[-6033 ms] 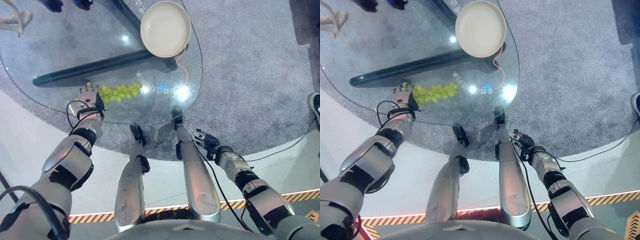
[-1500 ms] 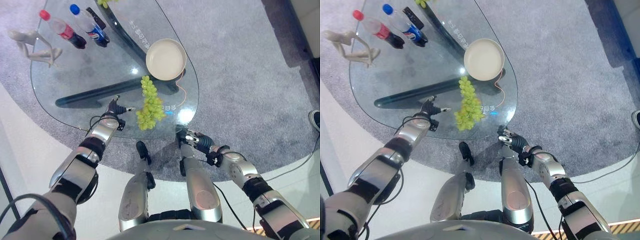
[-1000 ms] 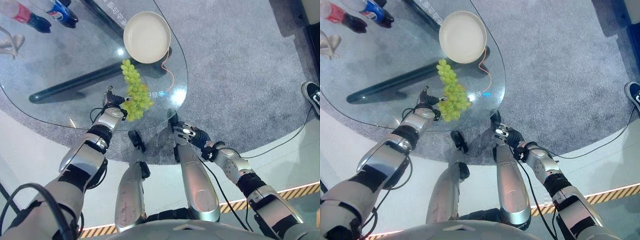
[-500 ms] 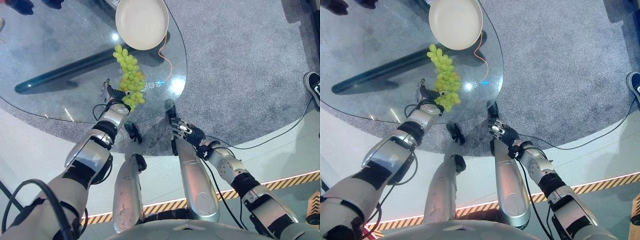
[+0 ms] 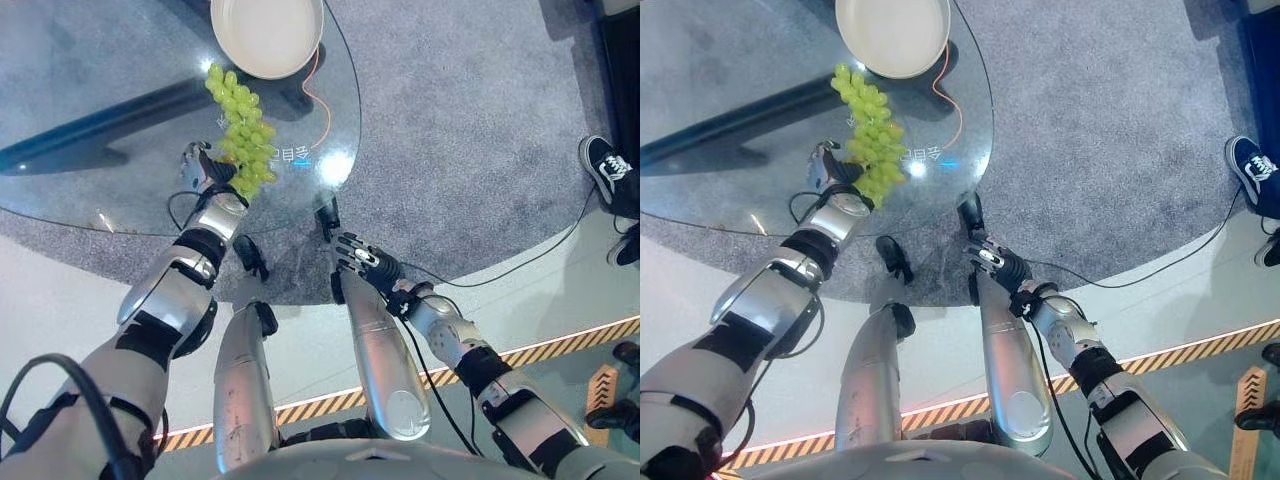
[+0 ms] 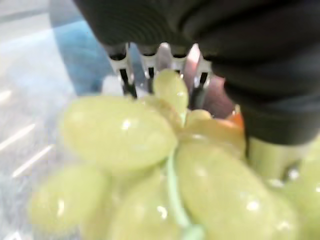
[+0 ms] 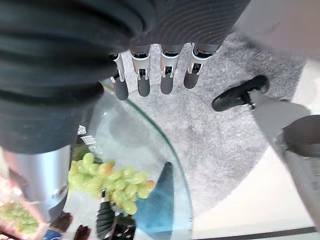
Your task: Pick up fruits into the plate
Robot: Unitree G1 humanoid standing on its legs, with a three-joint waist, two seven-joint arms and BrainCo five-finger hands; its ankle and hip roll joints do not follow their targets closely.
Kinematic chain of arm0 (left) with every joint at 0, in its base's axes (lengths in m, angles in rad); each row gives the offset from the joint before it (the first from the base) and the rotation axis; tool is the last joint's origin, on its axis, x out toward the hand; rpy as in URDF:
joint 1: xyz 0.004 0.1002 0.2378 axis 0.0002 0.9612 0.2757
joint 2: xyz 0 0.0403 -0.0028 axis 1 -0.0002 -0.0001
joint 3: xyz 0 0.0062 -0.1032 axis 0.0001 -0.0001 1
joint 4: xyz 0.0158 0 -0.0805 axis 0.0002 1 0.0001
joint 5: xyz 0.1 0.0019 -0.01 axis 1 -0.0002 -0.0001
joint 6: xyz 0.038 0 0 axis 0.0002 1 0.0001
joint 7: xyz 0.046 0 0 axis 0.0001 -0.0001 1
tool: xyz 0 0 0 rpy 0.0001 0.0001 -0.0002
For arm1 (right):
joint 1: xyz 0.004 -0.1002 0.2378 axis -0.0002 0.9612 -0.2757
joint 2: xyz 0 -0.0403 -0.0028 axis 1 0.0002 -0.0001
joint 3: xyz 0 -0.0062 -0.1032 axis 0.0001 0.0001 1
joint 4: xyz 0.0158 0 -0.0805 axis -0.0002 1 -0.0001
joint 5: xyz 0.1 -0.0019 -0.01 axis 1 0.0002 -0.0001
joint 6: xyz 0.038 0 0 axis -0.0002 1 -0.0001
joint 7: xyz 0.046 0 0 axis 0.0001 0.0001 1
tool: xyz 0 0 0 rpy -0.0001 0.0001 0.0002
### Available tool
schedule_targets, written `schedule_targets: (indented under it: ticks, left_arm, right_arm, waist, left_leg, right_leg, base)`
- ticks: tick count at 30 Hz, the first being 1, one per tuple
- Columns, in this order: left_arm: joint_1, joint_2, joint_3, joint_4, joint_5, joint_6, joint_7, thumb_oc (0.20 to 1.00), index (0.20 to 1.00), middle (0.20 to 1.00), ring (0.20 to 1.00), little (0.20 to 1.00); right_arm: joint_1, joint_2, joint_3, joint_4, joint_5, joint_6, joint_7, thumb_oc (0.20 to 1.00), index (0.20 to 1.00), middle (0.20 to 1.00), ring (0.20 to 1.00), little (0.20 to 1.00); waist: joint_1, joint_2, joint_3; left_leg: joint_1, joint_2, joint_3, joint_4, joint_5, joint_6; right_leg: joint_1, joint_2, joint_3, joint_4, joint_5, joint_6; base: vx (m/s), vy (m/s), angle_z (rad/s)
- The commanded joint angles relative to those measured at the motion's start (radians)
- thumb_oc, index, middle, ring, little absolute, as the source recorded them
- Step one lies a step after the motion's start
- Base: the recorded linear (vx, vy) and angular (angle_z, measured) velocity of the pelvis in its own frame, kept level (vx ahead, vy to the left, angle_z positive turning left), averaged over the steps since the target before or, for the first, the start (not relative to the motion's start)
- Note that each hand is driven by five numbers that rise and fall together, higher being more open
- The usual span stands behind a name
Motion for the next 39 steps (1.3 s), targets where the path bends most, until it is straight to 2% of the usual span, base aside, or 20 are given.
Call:
schedule_targets:
  ticks: [1, 10, 24, 25, 26, 27, 28, 34, 39]
  left_arm:
    - [0.072, -0.063, 0.022, 0.089, 0.007, 0.029, -0.16, 0.2, 0.2, 0.2, 0.2, 0.2]
    - [0.074, -0.063, -0.004, 0.075, 0.028, 0.017, -0.201, 0.2, 0.2, 0.2, 0.2, 0.2]
    - [0.093, -0.054, 0.004, 0.035, 0.028, -0.008, -0.182, 0.2, 0.2, 0.2, 0.2, 0.2]
    - [0.095, -0.05, 0.008, 0.029, 0.024, -0.013, -0.184, 0.291, 0.291, 0.291, 0.291, 0.291]
    - [0.096, -0.049, 0.009, 0.027, 0.024, -0.017, -0.184, 0.435, 0.435, 0.435, 0.435, 0.435]
    - [0.099, -0.048, 0.011, 0.021, 0.019, -0.021, -0.182, 0.652, 0.652, 0.652, 0.652, 0.652]
    - [0.1, -0.049, 0.012, 0.019, 0.016, -0.021, -0.183, 1.0, 1.0, 1.0, 1.0, 1.0]
    - [0.136, -0.056, 0.032, -0.034, -0.029, -0.063, -0.176, 1.0, 1.0, 1.0, 1.0, 1.0]
    - [0.157, -0.067, 0.04, -0.059, -0.043, -0.065, -0.178, 1.0, 1.0, 1.0, 1.0, 1.0]
  right_arm:
    - [0.021, 0.014, 0.027, -0.067, 0.04, -0.034, 0.029, 1.0, 1.0, 1.0, 1.0, 1.0]
    - [0.033, 0.006, 0.02, -0.068, 0.041, -0.031, 0.04, 1.0, 1.0, 1.0, 1.0, 1.0]
    - [0.055, 0.004, 0.015, -0.08, 0.029, -0.03, 0.039, 1.0, 1.0, 1.0, 1.0, 1.0]
    - [0.059, 0.002, 0.016, -0.082, 0.029, -0.032, 0.039, 1.0, 1.0, 1.0, 1.0, 1.0]
    - [0.06, 0.002, 0.015, -0.083, 0.029, -0.032, 0.039, 1.0, 1.0, 1.0, 1.0, 1.0]
    - [0.061, 0.003, 0.016, -0.083, 0.028, -0.032, 0.037, 1.0, 1.0, 1.0, 1.0, 1.0]
    - [0.061, 0.003, 0.016, -0.082, 0.028, -0.031, 0.036, 1.0, 1.0, 1.0, 1.0, 1.0]
    - [0.076, 0.006, 0.008, -0.088, 0.021, -0.029, 0.033, 1.0, 1.0, 1.0, 1.0, 1.0]
    - [0.076, 0.01, 0.002, -0.084, 0.019, -0.027, 0.031, 1.0, 1.0, 1.0, 1.0, 1.0]
  waist:
    - [-0.028, 0.011, 0.02]
    - [-0.03, 0.015, 0.02]
    - [-0.023, 0.021, 0.02]
    - [-0.022, 0.022, 0.02]
    - [-0.022, 0.022, 0.02]
    - [-0.02, 0.023, 0.02]
    - [-0.019, 0.024, 0.02]
    - [-0.01, 0.029, 0.02]
    - [-0.004, 0.034, 0.02]
  left_leg:
    - [-0.035, -0.016, -0.022, 0.093, -0.074, -0.005]
    - [-0.014, -0.021, -0.022, 0.086, -0.072, -0.003]
    - [0.015, -0.025, -0.025, 0.072, -0.073, 0.001]
    - [0.022, -0.026, -0.025, 0.07, -0.073, 0.002]
    - [0.024, -0.026, -0.025, 0.069, -0.073, 0.002]
    - [0.03, -0.026, -0.026, 0.068, -0.074, 0.002]
    - [0.033, -0.026, -0.027, 0.067, -0.074, 0.002]
    - [0.084, -0.028, -0.03, 0.058, -0.081, 0.005]
    - [0.12, -0.03, -0.032, 0.046, -0.083, 0.006]
  right_leg:
    - [0.07, 0.082, -0.048, 0.112, -0.117, -0.078]
    - [0.086, 0.081, -0.046, 0.112, -0.115, -0.079]
    - [0.111, 0.079, -0.049, 0.107, -0.117, -0.081]
    - [0.116, 0.08, -0.05, 0.106, -0.118, -0.081]
    - [0.118, 0.08, -0.05, 0.107, -0.118, -0.081]
    - [0.124, 0.08, -0.051, 0.104, -0.119, -0.082]
    - [0.127, 0.08, -0.052, 0.104, -0.119, -0.082]
    - [0.177, 0.079, -0.056, 0.097, -0.127, -0.086]
    - [0.211, 0.078, -0.057, 0.09, -0.132, -0.086]
  base:
    - [0.01, -0.009, -0.55]
    - [0.01, 0.005, -0.06]
    - [0.0, 0.005, 0.04]
    - [0.0, 0.0, 0.0]
    - [0.0, 0.0, 0.0]
    - [0.0, 0.0, 0.0]
    - [0.0, 0.0, 0.0]
    - [0.0, 0.0, 0.0]
    - [0.0, 0.0, 0.0]
